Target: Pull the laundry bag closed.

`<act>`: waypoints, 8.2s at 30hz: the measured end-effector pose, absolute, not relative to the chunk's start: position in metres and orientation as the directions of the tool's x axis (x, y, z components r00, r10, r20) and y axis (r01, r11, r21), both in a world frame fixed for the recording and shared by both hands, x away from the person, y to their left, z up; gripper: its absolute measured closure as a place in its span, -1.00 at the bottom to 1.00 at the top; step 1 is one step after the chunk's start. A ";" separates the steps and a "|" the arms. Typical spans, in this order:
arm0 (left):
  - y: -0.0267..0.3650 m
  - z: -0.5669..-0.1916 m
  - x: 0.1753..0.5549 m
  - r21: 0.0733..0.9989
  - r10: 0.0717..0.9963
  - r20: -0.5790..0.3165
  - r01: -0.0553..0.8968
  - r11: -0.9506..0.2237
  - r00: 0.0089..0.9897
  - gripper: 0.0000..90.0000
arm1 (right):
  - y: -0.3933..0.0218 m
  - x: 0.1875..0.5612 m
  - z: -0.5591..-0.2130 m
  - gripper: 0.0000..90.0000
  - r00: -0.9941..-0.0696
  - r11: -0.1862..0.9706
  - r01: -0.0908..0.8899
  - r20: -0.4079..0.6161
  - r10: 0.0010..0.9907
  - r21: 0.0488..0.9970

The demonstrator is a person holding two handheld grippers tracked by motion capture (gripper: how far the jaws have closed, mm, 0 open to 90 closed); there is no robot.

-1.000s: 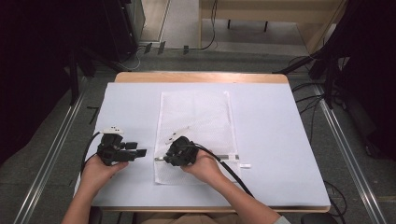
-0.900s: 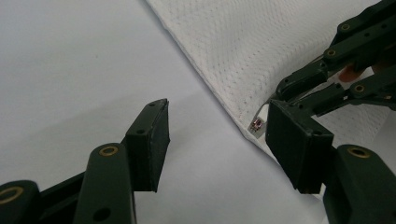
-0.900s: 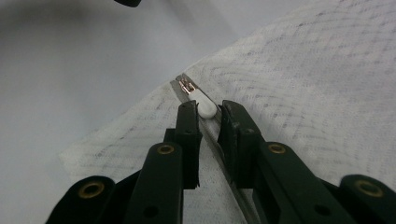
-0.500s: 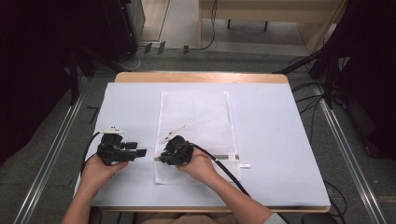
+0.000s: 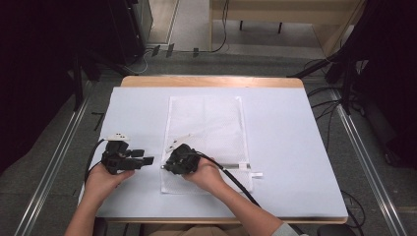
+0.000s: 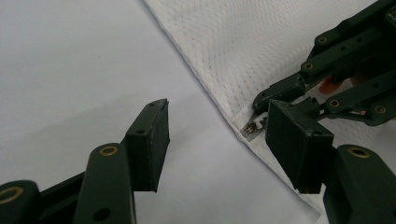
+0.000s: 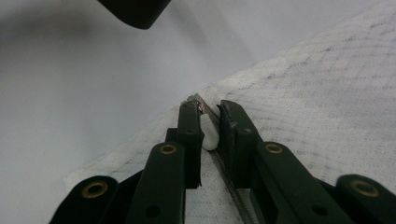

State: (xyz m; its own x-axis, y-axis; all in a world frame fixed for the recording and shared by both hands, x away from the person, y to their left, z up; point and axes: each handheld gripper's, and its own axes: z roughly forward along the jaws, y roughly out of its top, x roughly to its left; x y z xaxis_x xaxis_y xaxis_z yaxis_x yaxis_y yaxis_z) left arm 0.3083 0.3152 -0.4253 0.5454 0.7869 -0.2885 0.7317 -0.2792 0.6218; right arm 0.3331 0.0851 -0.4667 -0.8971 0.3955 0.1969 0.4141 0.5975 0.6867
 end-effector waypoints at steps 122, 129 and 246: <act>0.288 -0.437 0.312 0.554 0.621 -0.376 0.704 -0.444 0.688 0.98 | 0.082 0.340 -0.431 0.97 -0.965 0.641 0.254 0.143 0.221 0.725; 0.290 -0.436 0.312 0.549 0.628 -0.378 0.711 -0.440 0.681 0.98 | 0.081 0.340 -0.433 0.97 -0.964 0.644 0.254 0.137 0.227 0.721; 0.292 -0.434 0.305 0.566 0.588 -0.385 0.686 -0.458 0.711 0.96 | -0.047 0.350 -0.440 0.97 -0.908 0.617 0.399 0.197 0.371 0.678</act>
